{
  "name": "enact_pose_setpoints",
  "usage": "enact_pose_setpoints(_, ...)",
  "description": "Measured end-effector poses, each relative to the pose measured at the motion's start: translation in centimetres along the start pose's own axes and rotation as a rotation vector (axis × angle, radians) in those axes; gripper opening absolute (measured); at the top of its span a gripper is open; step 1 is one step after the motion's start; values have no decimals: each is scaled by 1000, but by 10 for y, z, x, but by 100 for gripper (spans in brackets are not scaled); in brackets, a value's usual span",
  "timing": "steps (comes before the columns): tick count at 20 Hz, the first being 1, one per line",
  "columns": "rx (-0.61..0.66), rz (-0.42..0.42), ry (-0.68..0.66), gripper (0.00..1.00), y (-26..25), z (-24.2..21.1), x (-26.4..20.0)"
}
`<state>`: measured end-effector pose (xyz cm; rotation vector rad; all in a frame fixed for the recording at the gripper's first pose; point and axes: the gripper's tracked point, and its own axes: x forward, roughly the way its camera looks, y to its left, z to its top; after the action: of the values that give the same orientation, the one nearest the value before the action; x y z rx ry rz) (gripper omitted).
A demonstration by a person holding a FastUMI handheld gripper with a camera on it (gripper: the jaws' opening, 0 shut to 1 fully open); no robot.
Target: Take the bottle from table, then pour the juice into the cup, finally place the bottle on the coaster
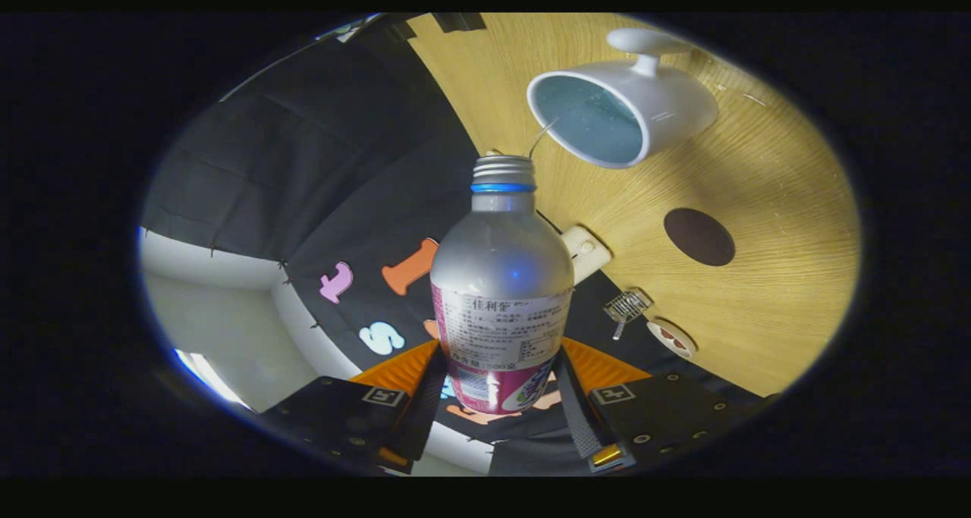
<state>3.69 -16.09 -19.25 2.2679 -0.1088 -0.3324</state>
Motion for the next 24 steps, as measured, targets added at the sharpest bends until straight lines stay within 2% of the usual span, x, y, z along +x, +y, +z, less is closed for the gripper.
enact_pose_setpoints(5,32,-3,0,74,-4,-3,2)
enact_pose_setpoints(8,1,-21,-3,74,-5,0,4)
enact_pose_setpoints(12,-72,-77,-34,74,-34,10,10)
enact_pose_setpoints(15,-236,-144,-45,74,-58,18,14)
enact_pose_setpoints(19,-569,-186,-53,74,-56,19,26)
enact_pose_setpoints(24,-858,-100,-37,74,-39,12,36)
